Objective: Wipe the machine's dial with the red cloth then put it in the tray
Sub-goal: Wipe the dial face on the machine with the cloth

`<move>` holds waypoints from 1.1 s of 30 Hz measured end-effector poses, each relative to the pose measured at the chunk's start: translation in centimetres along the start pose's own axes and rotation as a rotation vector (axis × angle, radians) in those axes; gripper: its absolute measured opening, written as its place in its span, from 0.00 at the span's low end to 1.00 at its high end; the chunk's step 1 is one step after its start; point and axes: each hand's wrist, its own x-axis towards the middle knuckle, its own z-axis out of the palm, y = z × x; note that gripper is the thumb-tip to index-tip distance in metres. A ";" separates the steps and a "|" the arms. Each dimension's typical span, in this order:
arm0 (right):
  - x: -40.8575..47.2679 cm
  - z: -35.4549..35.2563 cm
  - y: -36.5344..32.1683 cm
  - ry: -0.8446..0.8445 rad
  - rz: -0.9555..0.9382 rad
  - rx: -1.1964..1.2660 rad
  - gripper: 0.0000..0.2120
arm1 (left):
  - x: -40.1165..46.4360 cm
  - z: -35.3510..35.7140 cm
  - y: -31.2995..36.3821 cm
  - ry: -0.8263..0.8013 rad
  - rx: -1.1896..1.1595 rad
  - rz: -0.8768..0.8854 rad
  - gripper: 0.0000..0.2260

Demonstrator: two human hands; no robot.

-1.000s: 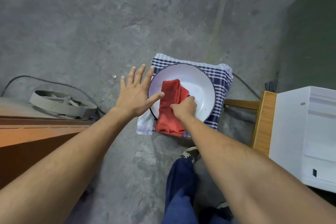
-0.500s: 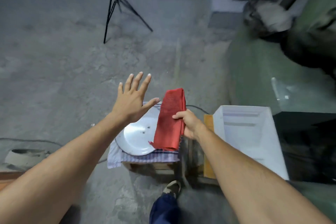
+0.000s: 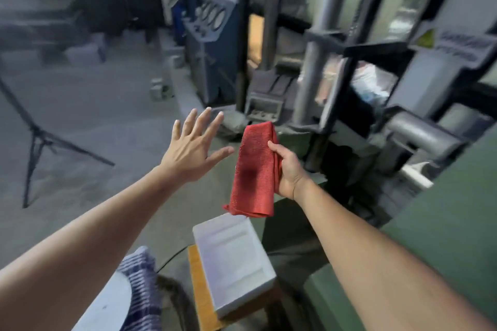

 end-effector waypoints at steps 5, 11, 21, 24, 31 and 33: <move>-9.6 -10.4 -10.5 0.204 -0.212 0.074 0.20 | 7.6 -1.8 13.8 0.042 -0.090 0.254 0.45; -24.3 -20.3 -18.4 0.512 -0.516 0.229 0.19 | 12.7 -2.5 31.0 0.060 -0.150 0.612 0.45; -47.8 -30.5 -23.0 1.013 -1.006 0.372 0.18 | 11.3 -0.8 59.9 0.094 -0.277 1.043 0.45; -52.4 -33.2 -23.7 1.382 -1.190 0.237 0.26 | 10.3 0.3 66.4 0.175 -0.319 1.141 0.44; -56.4 -42.3 -21.3 2.165 -1.116 -1.194 0.23 | 12.5 6.8 74.4 0.584 -0.253 1.234 0.38; -54.4 -45.6 -18.1 2.232 -0.656 -1.500 0.29 | 13.6 8.8 75.1 0.695 -0.284 1.226 0.38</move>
